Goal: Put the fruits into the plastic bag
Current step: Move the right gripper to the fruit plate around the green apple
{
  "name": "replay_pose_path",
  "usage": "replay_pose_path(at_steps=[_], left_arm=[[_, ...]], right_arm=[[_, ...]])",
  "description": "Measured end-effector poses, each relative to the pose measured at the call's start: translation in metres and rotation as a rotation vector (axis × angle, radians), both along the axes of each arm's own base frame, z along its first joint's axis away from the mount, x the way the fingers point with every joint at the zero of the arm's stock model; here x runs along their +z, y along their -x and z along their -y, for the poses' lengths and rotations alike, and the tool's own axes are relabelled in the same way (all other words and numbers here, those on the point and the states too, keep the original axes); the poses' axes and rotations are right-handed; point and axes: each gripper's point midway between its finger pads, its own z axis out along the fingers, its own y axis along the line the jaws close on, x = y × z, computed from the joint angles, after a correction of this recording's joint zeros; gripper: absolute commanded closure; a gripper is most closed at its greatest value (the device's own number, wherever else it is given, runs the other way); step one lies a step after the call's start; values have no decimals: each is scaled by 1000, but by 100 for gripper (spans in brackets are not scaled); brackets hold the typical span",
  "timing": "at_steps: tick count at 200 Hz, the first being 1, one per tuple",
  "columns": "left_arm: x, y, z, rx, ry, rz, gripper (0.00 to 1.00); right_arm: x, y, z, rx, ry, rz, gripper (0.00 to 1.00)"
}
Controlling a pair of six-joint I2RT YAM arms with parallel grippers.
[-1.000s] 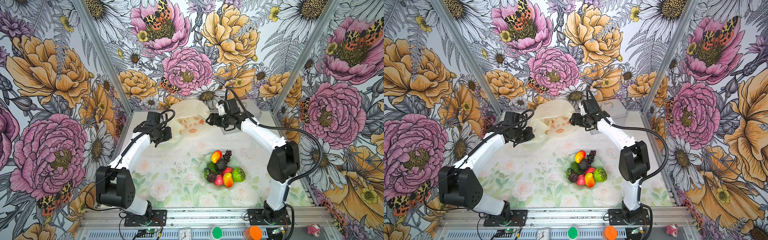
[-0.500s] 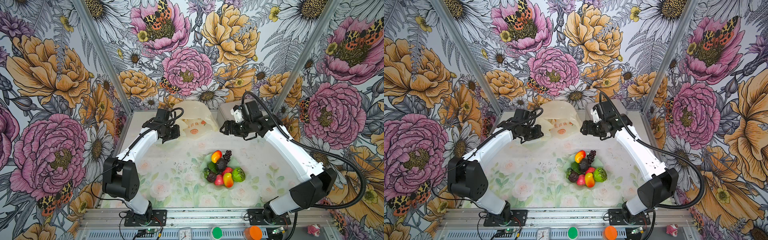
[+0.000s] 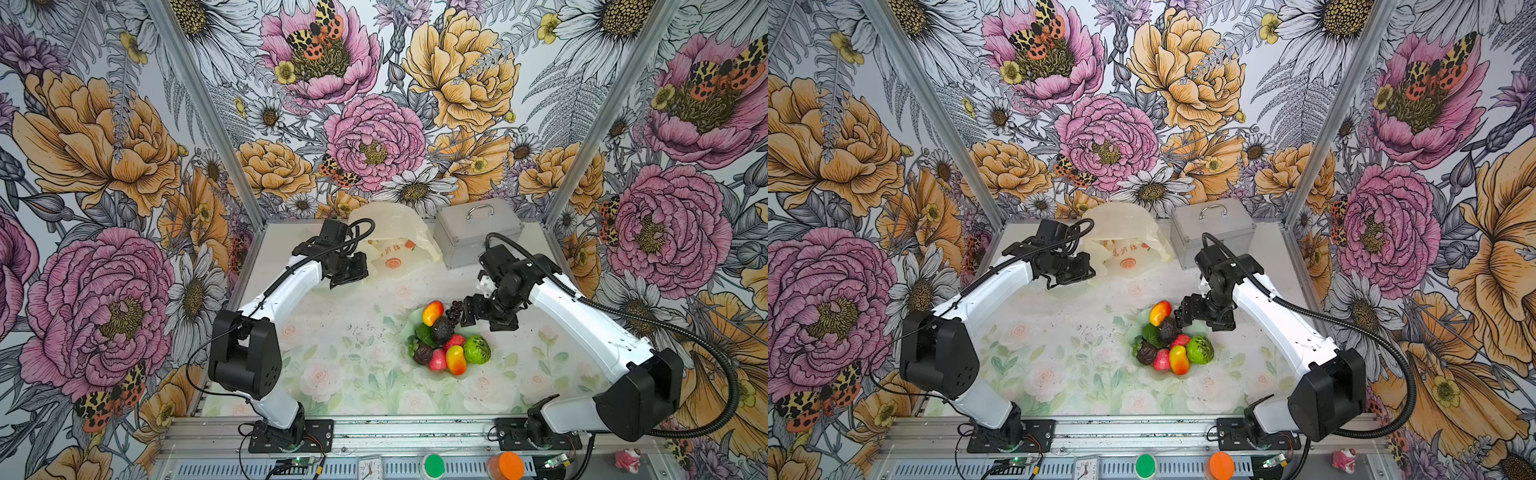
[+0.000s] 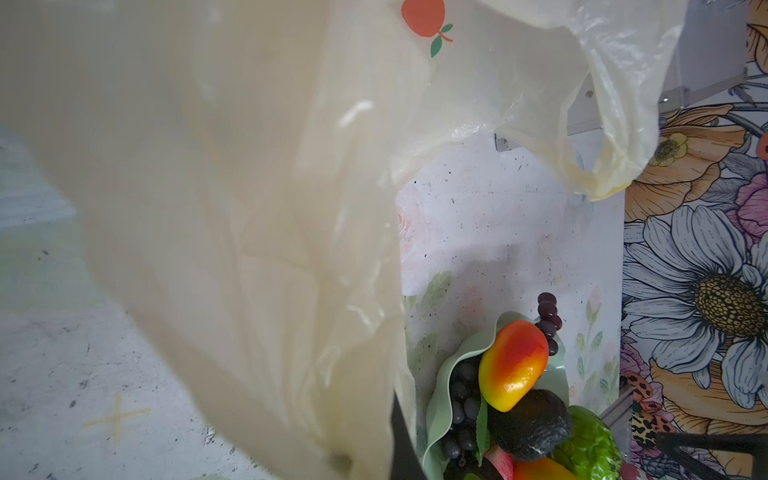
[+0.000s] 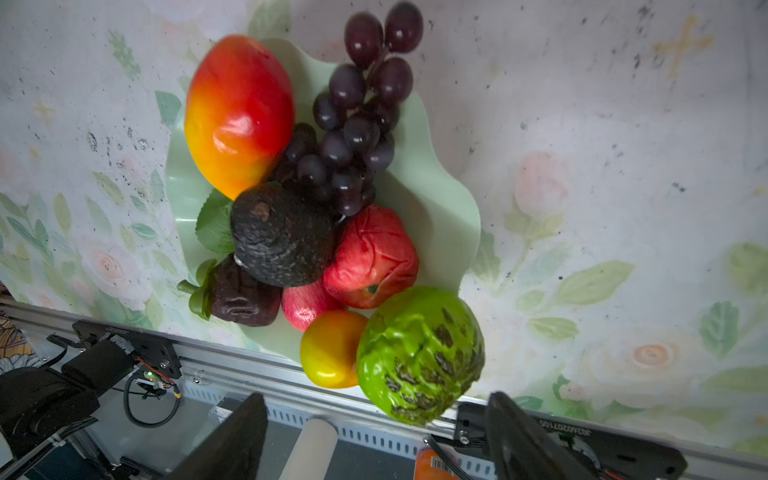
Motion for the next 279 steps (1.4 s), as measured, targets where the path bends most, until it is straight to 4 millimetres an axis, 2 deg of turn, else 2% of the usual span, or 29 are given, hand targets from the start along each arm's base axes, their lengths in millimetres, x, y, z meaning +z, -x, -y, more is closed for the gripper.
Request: replay_pose_path(at_steps=[21, 64, 109, 179, 217, 279], left_arm=[[0, 0, 0, 0, 0, 1, 100], [0, 1, 1, -3, 0, 0, 100], [0, 1, 3, -8, 0, 0, 100], [0, 1, 3, -8, 0, -1, 100], [0, 2, 3, -8, 0, -1, 100], [-5, 4, 1, -7, -4, -13, 100]], right_arm=[[-9, 14, 2, -34, -9, -49, 1], [-27, 29, 3, -74, -12, -124, 0], [-46, 37, 5, -104, -4, -164, 1], [-61, 31, 10, -151, -14, -156, 4], [-61, 19, 12, -183, -32, -123, 14], [-62, 9, 8, -195, -47, -97, 22]])
